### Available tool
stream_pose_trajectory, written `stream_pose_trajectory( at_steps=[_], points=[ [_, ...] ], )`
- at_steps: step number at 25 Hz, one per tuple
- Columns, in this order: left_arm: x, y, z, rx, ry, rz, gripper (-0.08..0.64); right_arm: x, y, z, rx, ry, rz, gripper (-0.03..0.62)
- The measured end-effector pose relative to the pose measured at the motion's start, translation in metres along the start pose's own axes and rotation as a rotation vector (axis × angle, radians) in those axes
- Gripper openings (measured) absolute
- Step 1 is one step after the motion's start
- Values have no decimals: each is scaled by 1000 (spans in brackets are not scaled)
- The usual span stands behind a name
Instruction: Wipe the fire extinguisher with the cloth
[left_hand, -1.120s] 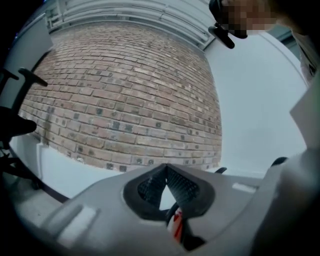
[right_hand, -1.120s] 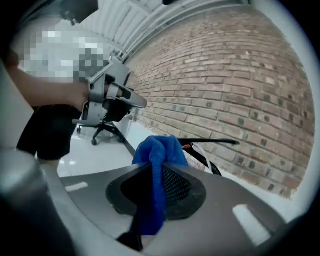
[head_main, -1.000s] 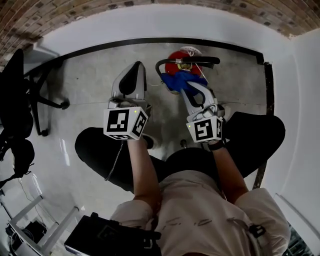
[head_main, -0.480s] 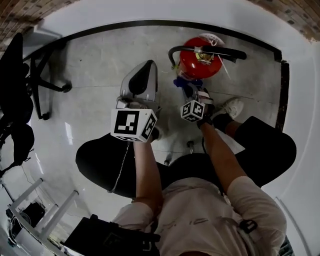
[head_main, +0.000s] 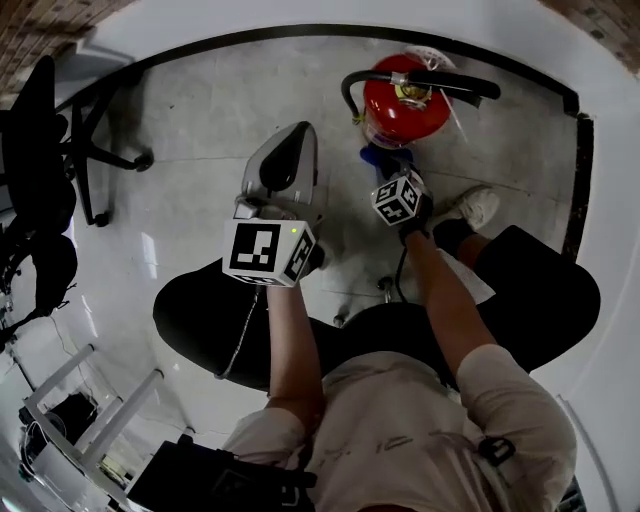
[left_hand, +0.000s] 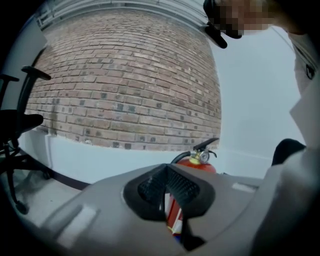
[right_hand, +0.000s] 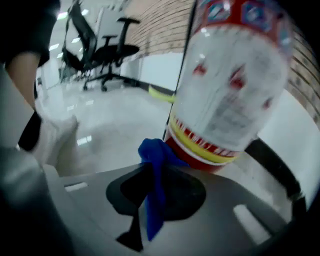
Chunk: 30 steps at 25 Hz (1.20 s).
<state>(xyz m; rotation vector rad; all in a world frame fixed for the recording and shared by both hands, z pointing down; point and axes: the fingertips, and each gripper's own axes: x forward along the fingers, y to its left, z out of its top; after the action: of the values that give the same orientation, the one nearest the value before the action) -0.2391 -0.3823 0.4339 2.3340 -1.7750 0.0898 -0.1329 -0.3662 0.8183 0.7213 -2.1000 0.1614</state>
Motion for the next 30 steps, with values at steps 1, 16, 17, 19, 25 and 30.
stream_pose_trajectory(
  at_steps=[1,16,17,19,25,30],
  points=[
    [-1,-2,7,1,-12,-6,0,-24,3,15,158,-56,25,57],
    [6,-22,93,46,-185,-30,0,-262,-78,230,790,-816,-32,60],
    [7,-26,91,51,-177,-41,0,-259,-77,223,796,-817,-45,58],
    [8,-31,88,66,-156,-56,0,-257,-72,198,833,-809,-83,58],
    [13,-36,87,128,-127,-54,0,-178,-57,97,1055,-526,-94,58],
    [19,-48,76,114,-81,-60,0,-90,-58,18,1254,-331,-176,58]
  ],
)
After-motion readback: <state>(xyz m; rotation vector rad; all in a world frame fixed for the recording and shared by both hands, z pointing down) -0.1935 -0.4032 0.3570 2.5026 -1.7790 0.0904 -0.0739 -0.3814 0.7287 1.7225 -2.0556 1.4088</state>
